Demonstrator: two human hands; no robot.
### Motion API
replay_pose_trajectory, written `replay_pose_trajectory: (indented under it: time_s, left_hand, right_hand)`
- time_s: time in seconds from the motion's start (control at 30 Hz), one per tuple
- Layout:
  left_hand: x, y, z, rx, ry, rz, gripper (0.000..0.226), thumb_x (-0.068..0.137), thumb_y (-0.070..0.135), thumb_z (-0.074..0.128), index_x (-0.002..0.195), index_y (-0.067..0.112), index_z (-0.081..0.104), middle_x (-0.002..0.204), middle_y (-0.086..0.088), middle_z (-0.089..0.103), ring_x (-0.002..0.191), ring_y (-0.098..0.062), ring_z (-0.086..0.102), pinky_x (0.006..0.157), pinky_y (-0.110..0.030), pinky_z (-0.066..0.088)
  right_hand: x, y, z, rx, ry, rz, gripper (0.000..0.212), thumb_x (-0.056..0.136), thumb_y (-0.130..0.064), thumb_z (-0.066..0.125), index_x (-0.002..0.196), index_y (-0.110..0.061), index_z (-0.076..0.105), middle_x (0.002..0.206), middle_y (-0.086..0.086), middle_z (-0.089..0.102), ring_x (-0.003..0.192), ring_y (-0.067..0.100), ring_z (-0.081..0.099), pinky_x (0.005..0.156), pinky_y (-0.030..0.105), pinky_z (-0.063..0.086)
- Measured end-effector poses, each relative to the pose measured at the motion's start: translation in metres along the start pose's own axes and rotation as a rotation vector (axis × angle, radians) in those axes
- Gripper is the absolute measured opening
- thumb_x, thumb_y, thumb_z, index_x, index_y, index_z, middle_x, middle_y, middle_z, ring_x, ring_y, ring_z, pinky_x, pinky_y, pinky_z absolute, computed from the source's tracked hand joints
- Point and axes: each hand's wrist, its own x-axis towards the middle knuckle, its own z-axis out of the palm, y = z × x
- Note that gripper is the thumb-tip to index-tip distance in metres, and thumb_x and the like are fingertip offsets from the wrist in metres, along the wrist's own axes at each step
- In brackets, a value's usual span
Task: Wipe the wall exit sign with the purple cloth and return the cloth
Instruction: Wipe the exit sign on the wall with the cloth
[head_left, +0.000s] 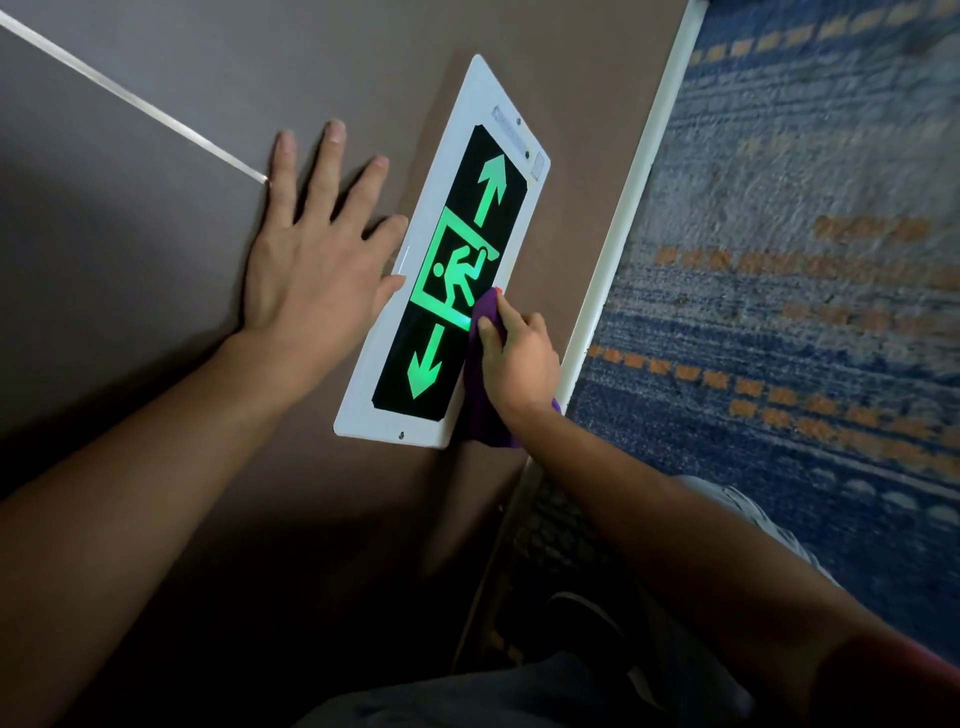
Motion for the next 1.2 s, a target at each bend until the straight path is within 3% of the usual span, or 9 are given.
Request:
replay_pose_trajectory:
  time_s: [0.17, 0.37, 0.5, 0.63, 0.77, 0.9, 1.03, 1.2]
  left_hand:
    - [0.007, 0.001, 0.005, 0.012, -0.004, -0.004, 0.062, 0.1, 0.062, 0.041, 0.149, 0.026, 0.055, 0.172, -0.012, 0.026, 0.161, -0.045, 0.01, 0.128, -0.067, 0.008]
    - [0.011, 0.004, 0.006, 0.019, -0.003, 0.012, 0.063, 0.1, 0.061, 0.041, 0.15, 0.027, 0.055, 0.172, -0.011, 0.028, 0.161, -0.045, 0.011, 0.126, -0.069, 0.007]
    - [0.025, 0.006, 0.005, 0.004, -0.009, 0.025, 0.06, 0.1, 0.059, 0.042, 0.149, 0.026, 0.054, 0.173, -0.011, 0.026, 0.161, -0.046, 0.01, 0.126, -0.071, 0.006]
    - [0.029, 0.008, 0.007, 0.021, -0.014, 0.022, 0.054, 0.104, 0.051, 0.037, 0.147, 0.024, 0.054, 0.174, -0.012, 0.023, 0.161, -0.047, 0.01, 0.125, -0.072, 0.006]
    - [0.029, 0.009, 0.011, 0.017, 0.005, 0.014, 0.051, 0.106, 0.048, 0.036, 0.145, 0.022, 0.055, 0.173, -0.014, 0.025, 0.161, -0.047, 0.012, 0.124, -0.072, 0.006]
    - [0.029, 0.008, 0.012, 0.006, 0.024, 0.012, 0.054, 0.105, 0.049, 0.035, 0.146, 0.02, 0.054, 0.172, -0.014, 0.027, 0.16, -0.047, 0.013, 0.124, -0.072, 0.006]
    - [0.031, 0.009, 0.011, -0.002, 0.002, -0.006, 0.053, 0.104, 0.051, 0.038, 0.144, 0.021, 0.058, 0.172, -0.015, 0.026, 0.16, -0.047, 0.012, 0.127, -0.067, 0.005]
    - [0.032, 0.008, 0.001, 0.022, -0.083, 0.01, 0.06, 0.103, 0.057, 0.04, 0.152, 0.025, 0.052, 0.174, -0.014, 0.021, 0.161, -0.046, 0.009, 0.128, -0.064, 0.005]
  right_hand:
    - [0.022, -0.007, -0.004, 0.029, 0.047, 0.034, 0.044, 0.107, -0.042, 0.042, 0.149, -0.03, 0.049, 0.108, -0.001, 0.054, 0.079, 0.017, 0.058, 0.069, 0.029, 0.051]
    - [0.061, -0.013, -0.012, -0.038, 0.085, 0.037, 0.041, 0.107, -0.04, 0.043, 0.144, -0.026, 0.056, 0.111, 0.001, 0.058, 0.079, 0.018, 0.058, 0.066, 0.027, 0.039]
    - [0.084, -0.018, -0.018, -0.032, 0.093, 0.099, 0.041, 0.107, -0.041, 0.041, 0.143, -0.026, 0.056, 0.114, 0.002, 0.057, 0.079, 0.018, 0.055, 0.067, 0.029, 0.041]
    - [0.101, -0.018, -0.028, -0.035, 0.074, 0.115, 0.038, 0.107, -0.04, 0.042, 0.135, -0.022, 0.061, 0.115, 0.003, 0.059, 0.09, 0.025, 0.063, 0.07, 0.029, 0.036]
    - [0.085, -0.02, -0.026, -0.057, 0.063, 0.101, 0.039, 0.107, -0.041, 0.04, 0.136, -0.021, 0.058, 0.117, 0.004, 0.057, 0.089, 0.027, 0.065, 0.07, 0.03, 0.039]
    - [0.043, -0.021, -0.016, -0.07, 0.026, 0.059, 0.043, 0.108, -0.042, 0.04, 0.143, -0.022, 0.053, 0.119, 0.002, 0.055, 0.083, 0.024, 0.066, 0.072, 0.035, 0.055]
    - [0.022, -0.016, -0.013, -0.05, 0.005, 0.03, 0.044, 0.108, -0.041, 0.04, 0.146, -0.023, 0.05, 0.118, 0.002, 0.055, 0.081, 0.023, 0.065, 0.067, 0.031, 0.051]
    - [0.041, -0.013, -0.022, -0.034, 0.009, -0.019, 0.043, 0.107, -0.039, 0.043, 0.145, -0.022, 0.052, 0.121, 0.002, 0.058, 0.088, 0.025, 0.066, 0.076, 0.035, 0.053]
